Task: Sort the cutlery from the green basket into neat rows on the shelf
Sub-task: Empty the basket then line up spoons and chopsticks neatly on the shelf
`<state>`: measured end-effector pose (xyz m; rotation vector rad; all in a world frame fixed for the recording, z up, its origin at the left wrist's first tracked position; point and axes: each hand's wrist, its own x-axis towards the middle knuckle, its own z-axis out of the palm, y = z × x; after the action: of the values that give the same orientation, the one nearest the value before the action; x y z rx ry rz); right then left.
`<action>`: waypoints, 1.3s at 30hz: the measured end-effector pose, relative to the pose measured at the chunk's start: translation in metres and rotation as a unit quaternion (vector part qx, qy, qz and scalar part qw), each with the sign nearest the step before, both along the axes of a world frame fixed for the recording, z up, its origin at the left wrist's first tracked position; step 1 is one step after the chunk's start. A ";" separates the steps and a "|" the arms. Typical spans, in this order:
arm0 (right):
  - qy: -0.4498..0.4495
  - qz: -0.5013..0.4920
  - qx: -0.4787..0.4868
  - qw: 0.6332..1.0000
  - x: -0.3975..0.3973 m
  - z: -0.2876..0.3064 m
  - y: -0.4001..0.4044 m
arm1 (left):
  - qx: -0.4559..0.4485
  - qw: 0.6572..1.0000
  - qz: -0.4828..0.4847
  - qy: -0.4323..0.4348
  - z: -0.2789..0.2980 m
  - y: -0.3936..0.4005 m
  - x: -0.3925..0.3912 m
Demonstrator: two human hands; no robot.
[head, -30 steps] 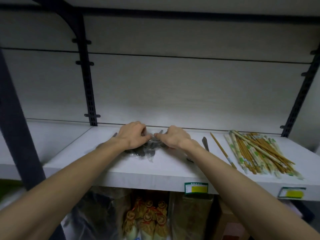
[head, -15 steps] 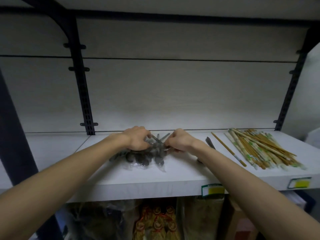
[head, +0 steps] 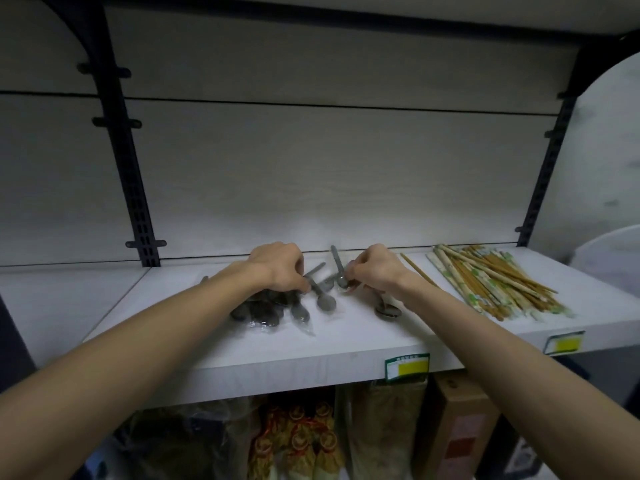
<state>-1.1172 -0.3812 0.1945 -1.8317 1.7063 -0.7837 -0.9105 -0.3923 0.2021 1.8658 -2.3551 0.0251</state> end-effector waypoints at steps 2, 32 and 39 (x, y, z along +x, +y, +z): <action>0.029 0.051 0.032 0.998 0.005 0.004 0.002 | 0.017 1.000 0.014 0.004 0.004 -0.001 -0.001; 0.151 0.126 0.243 0.950 0.032 0.019 -0.043 | 0.237 0.955 0.109 0.141 0.026 -0.015 -0.026; 0.067 0.069 0.185 0.978 0.041 0.014 -0.044 | 0.201 0.971 0.091 0.088 0.010 -0.015 -0.011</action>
<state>-1.0766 -0.4254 0.2084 -1.7457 1.6520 -0.2670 -0.9213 -0.4075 0.2126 2.1460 -2.1805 -0.6164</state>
